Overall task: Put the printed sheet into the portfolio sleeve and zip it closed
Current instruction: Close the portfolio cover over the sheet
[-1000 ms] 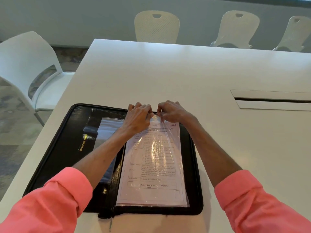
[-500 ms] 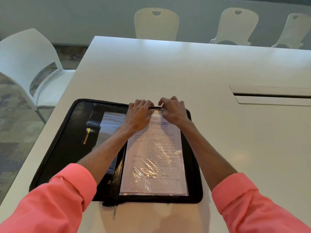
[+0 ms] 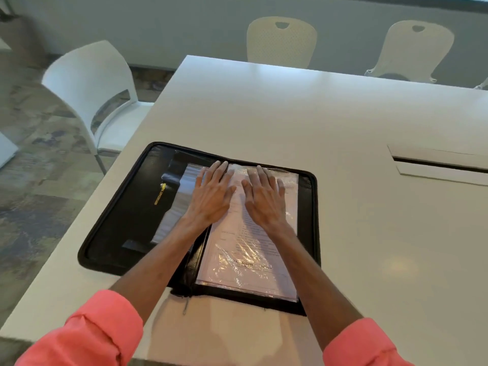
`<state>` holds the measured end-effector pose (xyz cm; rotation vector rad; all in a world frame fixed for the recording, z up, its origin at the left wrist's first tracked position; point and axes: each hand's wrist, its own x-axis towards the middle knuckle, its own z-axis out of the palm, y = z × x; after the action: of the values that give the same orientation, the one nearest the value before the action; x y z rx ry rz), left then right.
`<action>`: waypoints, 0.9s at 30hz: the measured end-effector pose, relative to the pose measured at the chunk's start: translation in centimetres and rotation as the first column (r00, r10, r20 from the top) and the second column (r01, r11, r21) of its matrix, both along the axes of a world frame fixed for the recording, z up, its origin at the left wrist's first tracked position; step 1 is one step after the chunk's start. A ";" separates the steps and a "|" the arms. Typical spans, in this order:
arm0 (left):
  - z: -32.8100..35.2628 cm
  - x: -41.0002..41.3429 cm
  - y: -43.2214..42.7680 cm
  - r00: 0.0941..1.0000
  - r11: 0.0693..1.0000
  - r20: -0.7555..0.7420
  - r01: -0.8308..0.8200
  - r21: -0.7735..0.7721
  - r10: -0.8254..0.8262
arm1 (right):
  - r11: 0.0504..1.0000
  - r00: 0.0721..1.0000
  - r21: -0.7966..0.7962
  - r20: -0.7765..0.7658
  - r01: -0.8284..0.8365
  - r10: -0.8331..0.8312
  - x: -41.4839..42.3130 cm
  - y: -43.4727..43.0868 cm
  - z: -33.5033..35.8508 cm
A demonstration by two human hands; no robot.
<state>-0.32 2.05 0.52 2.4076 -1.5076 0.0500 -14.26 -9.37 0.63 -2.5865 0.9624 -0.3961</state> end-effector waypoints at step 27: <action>5.3 11.3 20.7 0.861 0.875 -0.181 -0.483 0.001 0.475 | 0.974 0.975 0.146 -0.112 -0.175 0.192 10.8 19.7 1.7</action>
<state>11.01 22.78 5.84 2.6111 -0.7920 -0.0223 -3.51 10.29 2.30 -2.5719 0.7511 -0.1156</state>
